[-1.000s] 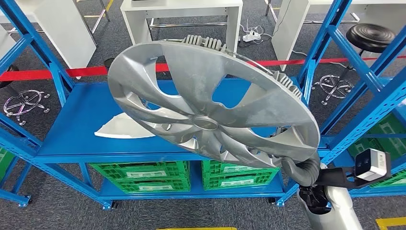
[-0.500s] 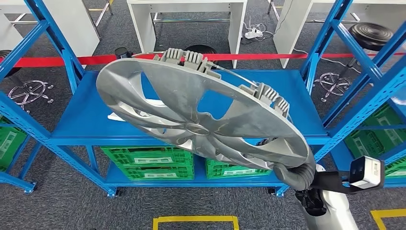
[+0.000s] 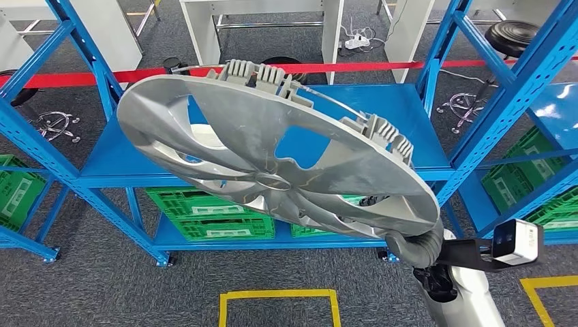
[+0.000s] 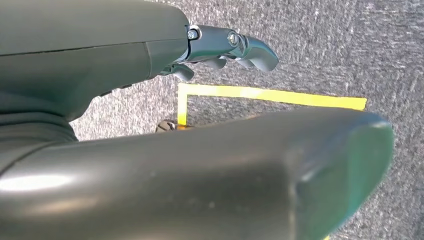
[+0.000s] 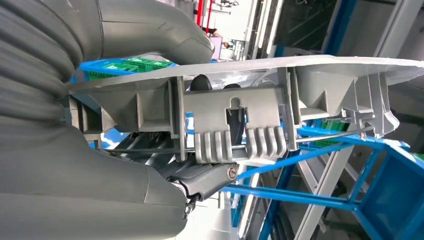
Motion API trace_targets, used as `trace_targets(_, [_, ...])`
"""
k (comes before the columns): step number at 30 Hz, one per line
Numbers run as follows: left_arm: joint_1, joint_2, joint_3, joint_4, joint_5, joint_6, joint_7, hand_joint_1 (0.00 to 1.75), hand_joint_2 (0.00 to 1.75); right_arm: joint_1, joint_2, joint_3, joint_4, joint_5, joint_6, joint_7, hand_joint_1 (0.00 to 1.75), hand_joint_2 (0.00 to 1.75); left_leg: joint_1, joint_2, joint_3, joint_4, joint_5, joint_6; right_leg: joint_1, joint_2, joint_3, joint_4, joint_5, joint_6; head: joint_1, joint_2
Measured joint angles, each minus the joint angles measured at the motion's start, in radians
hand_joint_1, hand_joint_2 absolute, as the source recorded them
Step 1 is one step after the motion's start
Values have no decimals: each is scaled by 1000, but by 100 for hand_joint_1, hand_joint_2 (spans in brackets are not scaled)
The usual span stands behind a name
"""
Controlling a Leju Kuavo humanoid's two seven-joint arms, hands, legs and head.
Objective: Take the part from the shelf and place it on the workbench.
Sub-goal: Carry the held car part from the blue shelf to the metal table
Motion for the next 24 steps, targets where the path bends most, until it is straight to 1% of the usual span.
trace_targets(1, [-1,0,0,0,-1,0,0,0,0,-2,0,1,0,0,0,0,175,175,-2,-2,21,-38,-10,7,1,0,-3,1,7,7,-1,0])
trace_targets(2, [-1,0,0,-1,-1,0,0,0,0,-3,0,2,-1,0,0,0,175,175,-6,-3,25,-51,-13,17,1,0,-4,-1,16,14,-1,0])
trace_targets(3, [0,-1,0,-1,-1,0,0,0,0,-4,1,3,-1,0,0,0,175,175,-7,-2,17,-50,-7,29,0,0,-5,-3,22,21,1,0])
trace_targets(4, [0,-1,0,0,0,0,0,0,0,-4,1,4,-1,0,0,0,175,175,-7,0,9,-51,2,40,-2,1,-10,0,17,27,2,0])
trace_targets(5, [0,-1,0,0,0,0,0,0,0,-4,1,6,-1,0,0,0,175,175,-7,3,0,-51,12,51,-4,1,-20,16,-6,32,3,0])
trace_targets(6, [0,-1,0,0,0,0,0,0,0,-4,1,7,-1,0,0,0,175,175,-6,5,-12,-52,23,60,-4,1,-34,49,-45,36,5,0])
trace_targets(7, [0,-1,0,0,0,-1,0,0,0,-4,1,8,-1,0,0,0,175,175,-7,7,-24,-52,33,65,-4,1,-52,101,-96,38,7,0])
trace_targets(8, [0,-1,0,-1,0,-1,0,0,0,-4,1,9,-1,0,0,0,175,175,-8,8,-37,-51,44,68,-3,1,-69,165,-142,40,9,0])
trace_targets(9, [0,-1,0,-1,-1,-2,0,0,0,-4,1,11,-1,0,0,0,175,175,-11,8,-51,-50,55,70,-2,1,-81,225,-171,40,11,0])
trace_targets(10, [0,-2,0,-1,-1,-3,1,0,0,-4,1,13,-1,0,1,0,175,175,-13,9,-66,-49,66,71,-1,1,-82,266,-177,39,12,0])
trace_targets(11, [1,-2,0,0,-2,-4,4,0,0,-4,0,14,-1,1,2,0,175,175,-16,9,-82,-47,77,72,0,1,-66,275,-162,35,12,0])
trace_targets(12, [1,-3,0,0,-3,-4,7,0,0,-4,0,15,-1,2,3,-1,175,175,-18,9,-97,-44,87,71,3,2,-34,250,-136,30,13,0])
trace_targets(13, [0,-6,0,0,-4,-3,12,0,0,-5,0,16,-1,2,5,-3,175,175,-20,9,-109,-41,95,71,7,1,16,193,-112,22,13,0])
trace_targets(14, [0,-9,0,0,-4,-2,16,0,0,-8,0,16,-1,2,6,-4,175,175,-21,9,-118,-39,103,69,12,1,72,120,-108,11,14,0])
trace_targets(15, [0,-12,0,0,-5,-1,20,0,0,-11,0,16,-1,2,7,-5,175,175,-22,9,-123,-37,110,65,17,0,121,52,-112,4,14,0])
trace_targets(16, [1,-15,0,0,-6,0,23,0,0,-14,0,16,-1,2,8,-5,175,175,-22,10,-125,-37,117,60,22,0,155,2,-122,-1,14,0])
trace_targets(17, [1,-17,0,0,-9,1,26,0,0,-17,0,16,-1,1,8,-6,175,175,-21,10,-126,-38,125,54,25,-1,169,-24,-130,-4,15,0])
trace_targets(18, [1,-17,0,0,-13,1,30,0,0,-18,0,16,-1,0,9,-6,175,175,-20,10,-126,-41,134,48,26,0,169,-32,-124,-5,15,0])
trace_targets(19, [2,-19,0,1,-17,1,34,0,0,-17,0,16,-1,0,9,-6,175,175,-19,9,-129,-40,136,41,24,-1,163,-36,-114,-10,17,0])
trace_targets(20, [3,-20,0,1,-22,1,38,0,0,-15,0,16,-1,1,9,-5,175,175,-18,7,-135,-30,122,35,22,-3,154,-39,-102,-15,16,0])
trace_targets(21, [5,-22,0,2,-27,2,43,0,0,-12,0,16,-1,1,9,-4,175,175,-18,5,-145,-5,90,28,18,-4,144,-42,-89,-20,15,0])
trace_targets(22, [6,-23,0,3,-31,5,47,0,0,-7,0,16,-1,0,10,-5,175,175,-16,4,-158,39,42,22,16,-5,130,-44,-76,-23,12,0])
trace_targets(23, [8,-24,0,3,-35,9,52,0,0,-2,0,15,-1,-2,11,-7,175,175,-15,4,-173,97,-9,17,15,-4,114,-44,-64,-24,10,0])
trace_targets(24, [9,-24,0,3,-38,13,55,0,0,4,0,15,0,-2,13,-12,175,175,-12,4,-185,158,-45,12,15,-4,97,-42,-52,-24,8,0])
